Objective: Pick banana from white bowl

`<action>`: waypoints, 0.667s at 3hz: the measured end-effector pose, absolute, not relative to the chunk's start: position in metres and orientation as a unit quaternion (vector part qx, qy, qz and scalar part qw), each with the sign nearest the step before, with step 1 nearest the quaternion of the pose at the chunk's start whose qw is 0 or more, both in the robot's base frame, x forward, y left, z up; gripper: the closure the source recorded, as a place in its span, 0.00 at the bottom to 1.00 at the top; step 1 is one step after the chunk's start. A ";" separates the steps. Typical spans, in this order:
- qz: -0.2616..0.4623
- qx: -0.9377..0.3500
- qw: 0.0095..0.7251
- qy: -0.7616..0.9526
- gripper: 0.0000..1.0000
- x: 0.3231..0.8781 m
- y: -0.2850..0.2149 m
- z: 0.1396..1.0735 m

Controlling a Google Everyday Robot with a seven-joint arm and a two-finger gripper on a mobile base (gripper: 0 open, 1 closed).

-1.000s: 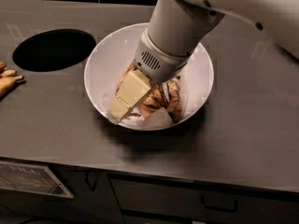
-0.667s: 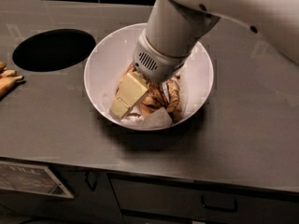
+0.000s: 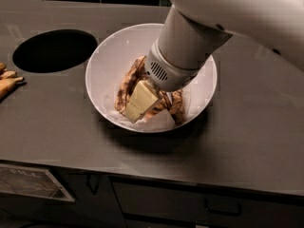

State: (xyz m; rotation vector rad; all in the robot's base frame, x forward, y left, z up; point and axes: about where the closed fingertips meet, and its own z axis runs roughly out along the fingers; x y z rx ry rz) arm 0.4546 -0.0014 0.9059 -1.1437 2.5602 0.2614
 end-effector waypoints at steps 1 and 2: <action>0.081 -0.383 0.168 0.905 0.26 0.454 -0.009 0.901; 0.074 -0.383 0.176 0.904 0.29 0.457 -0.004 0.901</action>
Offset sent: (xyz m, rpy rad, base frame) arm 0.0081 0.0014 -0.0053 -0.0268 -0.0576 -0.0538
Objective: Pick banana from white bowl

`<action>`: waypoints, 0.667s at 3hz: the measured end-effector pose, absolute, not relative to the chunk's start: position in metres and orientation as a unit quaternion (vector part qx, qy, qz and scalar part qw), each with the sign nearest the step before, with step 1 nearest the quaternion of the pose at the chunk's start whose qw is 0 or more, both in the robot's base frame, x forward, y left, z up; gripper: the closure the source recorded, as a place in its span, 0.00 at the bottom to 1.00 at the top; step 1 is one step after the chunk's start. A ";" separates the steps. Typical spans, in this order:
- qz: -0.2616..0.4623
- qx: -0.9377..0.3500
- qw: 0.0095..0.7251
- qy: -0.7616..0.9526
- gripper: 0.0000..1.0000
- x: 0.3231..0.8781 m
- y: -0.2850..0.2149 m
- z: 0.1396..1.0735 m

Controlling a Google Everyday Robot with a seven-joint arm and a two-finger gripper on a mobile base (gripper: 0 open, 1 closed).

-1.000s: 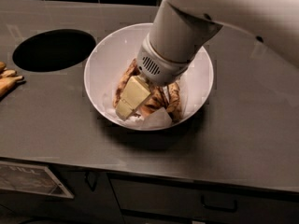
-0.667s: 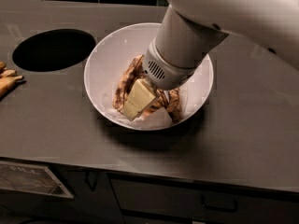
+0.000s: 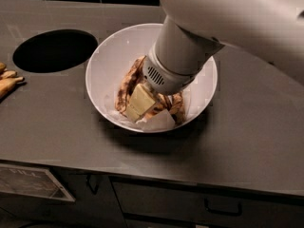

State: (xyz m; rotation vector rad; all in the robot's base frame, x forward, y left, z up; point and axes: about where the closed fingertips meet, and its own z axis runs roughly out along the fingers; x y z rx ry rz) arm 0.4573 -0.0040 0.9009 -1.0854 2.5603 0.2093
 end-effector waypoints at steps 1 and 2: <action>0.068 -0.390 0.177 0.901 0.30 0.463 0.004 0.899; 0.060 -0.394 0.175 0.900 0.32 0.465 0.010 0.896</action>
Offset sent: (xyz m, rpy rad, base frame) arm 0.0121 0.0189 -0.0094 -0.0505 -0.0168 0.0185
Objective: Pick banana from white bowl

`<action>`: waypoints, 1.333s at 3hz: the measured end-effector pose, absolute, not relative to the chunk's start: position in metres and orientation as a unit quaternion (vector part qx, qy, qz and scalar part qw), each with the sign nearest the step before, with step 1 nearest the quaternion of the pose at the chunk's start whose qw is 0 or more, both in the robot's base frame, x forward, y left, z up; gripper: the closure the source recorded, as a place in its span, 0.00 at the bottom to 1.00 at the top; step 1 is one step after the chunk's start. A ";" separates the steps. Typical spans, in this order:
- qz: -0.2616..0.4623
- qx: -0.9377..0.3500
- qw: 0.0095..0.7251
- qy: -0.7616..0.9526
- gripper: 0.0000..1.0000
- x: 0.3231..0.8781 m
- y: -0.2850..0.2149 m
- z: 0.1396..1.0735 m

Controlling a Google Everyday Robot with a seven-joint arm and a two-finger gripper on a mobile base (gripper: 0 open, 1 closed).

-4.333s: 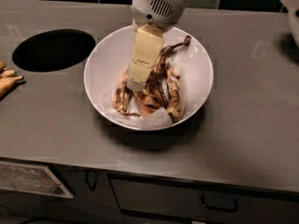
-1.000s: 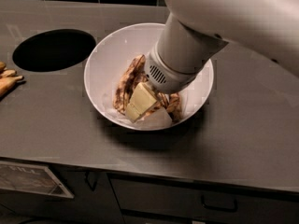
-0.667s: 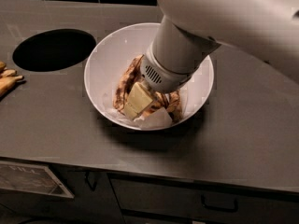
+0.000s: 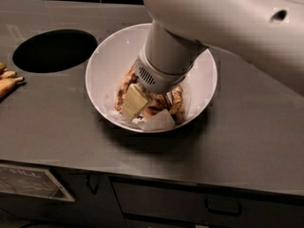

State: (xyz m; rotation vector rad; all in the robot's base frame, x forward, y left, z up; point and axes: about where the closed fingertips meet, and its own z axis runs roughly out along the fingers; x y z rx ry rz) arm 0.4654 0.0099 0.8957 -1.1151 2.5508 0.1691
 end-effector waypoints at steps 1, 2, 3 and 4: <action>0.053 -0.391 0.167 0.903 0.40 0.466 0.011 0.886; 0.041 -0.389 0.161 0.906 0.39 0.467 0.010 0.879; 0.037 -0.387 0.159 0.907 0.40 0.467 0.009 0.876; 0.034 -0.384 0.161 0.908 0.58 0.466 0.008 0.877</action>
Offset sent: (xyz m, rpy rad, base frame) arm 0.0040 -0.0031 -0.0247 -0.0738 0.0206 -0.0322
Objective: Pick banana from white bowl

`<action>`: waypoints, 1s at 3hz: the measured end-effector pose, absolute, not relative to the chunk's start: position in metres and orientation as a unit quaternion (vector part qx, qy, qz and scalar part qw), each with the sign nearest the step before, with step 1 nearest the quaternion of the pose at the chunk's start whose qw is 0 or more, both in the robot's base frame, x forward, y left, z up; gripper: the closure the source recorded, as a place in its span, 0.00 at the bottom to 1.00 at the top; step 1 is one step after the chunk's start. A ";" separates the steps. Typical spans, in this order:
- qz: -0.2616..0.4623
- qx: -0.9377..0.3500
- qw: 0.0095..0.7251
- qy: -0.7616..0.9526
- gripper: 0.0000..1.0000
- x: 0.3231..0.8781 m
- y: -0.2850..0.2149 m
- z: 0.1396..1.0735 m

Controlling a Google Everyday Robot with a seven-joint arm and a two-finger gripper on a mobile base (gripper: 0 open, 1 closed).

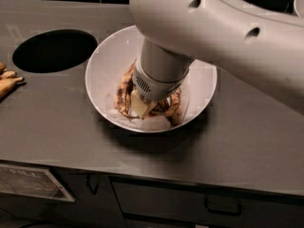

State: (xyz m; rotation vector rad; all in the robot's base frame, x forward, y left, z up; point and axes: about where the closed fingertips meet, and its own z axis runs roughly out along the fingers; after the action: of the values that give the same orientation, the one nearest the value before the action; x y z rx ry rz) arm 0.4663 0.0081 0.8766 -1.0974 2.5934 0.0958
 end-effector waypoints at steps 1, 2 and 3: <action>0.034 -0.384 0.161 0.908 0.82 0.466 0.008 0.877; 0.034 -0.384 0.161 0.908 1.00 0.466 0.008 0.877; 0.046 -0.392 0.177 0.902 1.00 0.464 0.010 0.891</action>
Offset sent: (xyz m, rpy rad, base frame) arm 0.0000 0.0000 0.0000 0.0000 0.0000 0.0000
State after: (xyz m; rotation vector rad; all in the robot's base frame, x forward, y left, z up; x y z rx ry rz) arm 0.4643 0.0099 0.8910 -1.1085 2.5529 0.1299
